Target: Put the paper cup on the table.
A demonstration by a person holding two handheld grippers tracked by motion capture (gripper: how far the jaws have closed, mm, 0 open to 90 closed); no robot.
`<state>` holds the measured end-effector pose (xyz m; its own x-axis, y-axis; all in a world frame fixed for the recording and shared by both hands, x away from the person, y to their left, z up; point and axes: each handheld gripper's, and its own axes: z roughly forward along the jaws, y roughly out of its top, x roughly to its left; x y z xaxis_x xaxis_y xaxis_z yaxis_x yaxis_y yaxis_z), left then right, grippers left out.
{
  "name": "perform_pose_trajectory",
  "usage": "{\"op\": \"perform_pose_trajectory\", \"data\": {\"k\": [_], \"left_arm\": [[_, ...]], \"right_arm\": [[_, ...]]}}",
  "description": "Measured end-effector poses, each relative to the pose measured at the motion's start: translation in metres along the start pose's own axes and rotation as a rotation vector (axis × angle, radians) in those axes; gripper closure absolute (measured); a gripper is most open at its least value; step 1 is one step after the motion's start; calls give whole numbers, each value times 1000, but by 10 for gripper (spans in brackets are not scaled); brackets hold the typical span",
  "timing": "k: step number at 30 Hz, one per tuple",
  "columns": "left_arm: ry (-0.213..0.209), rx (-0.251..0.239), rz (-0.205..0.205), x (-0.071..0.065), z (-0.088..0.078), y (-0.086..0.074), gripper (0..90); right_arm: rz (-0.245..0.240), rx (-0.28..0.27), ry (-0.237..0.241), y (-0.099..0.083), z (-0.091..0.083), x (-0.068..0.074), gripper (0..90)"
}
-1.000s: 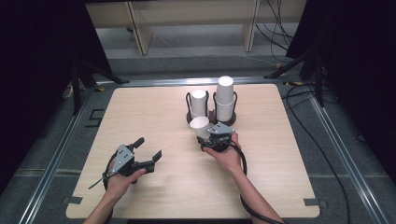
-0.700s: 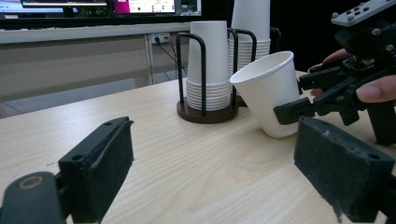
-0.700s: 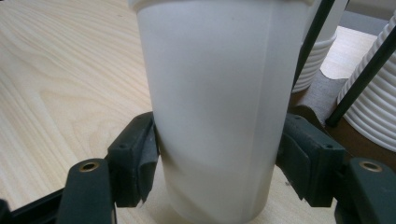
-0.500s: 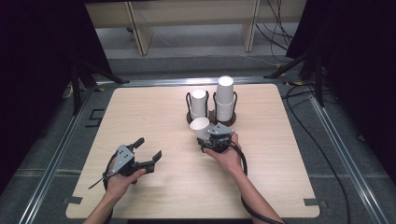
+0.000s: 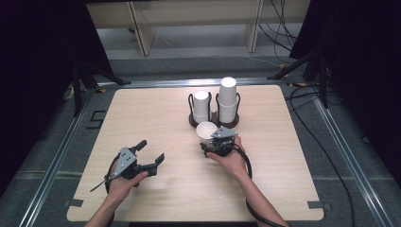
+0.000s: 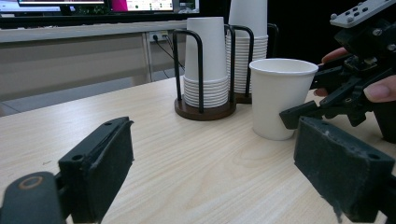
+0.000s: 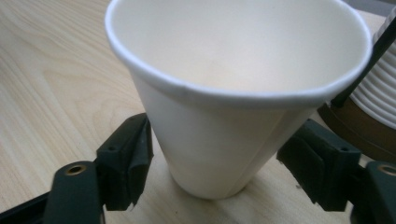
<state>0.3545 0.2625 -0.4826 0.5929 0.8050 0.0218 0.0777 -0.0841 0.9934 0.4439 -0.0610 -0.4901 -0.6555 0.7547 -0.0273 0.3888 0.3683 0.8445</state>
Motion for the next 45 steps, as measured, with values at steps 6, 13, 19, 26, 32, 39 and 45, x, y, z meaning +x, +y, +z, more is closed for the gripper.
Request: {"op": "perform_pose_trajectory", "data": {"k": [6,13,19,26,32,39,45], "left_arm": [[1,0,-1,1,0,0,115],[-10,-23,-4,1,3,-3,113],[-2,16,-3,1,1,-4,110],[-2,18,7,1,2,-5,109],[-10,-5,16,1,5,-7,108],[3,26,18,1,2,-6,108],[1,27,17,0,3,-7,108]], "right_arm": [[17,21,9,1,-5,-1,179],[8,27,8,-1,-15,-2,147],[28,22,15,-7,-31,-2,146],[41,-34,-4,-13,-52,-6,154],[55,-69,-23,-19,-66,-11,155],[82,-117,-63,-28,-86,-21,159],[118,-131,-98,-41,-107,-31,161]]}}
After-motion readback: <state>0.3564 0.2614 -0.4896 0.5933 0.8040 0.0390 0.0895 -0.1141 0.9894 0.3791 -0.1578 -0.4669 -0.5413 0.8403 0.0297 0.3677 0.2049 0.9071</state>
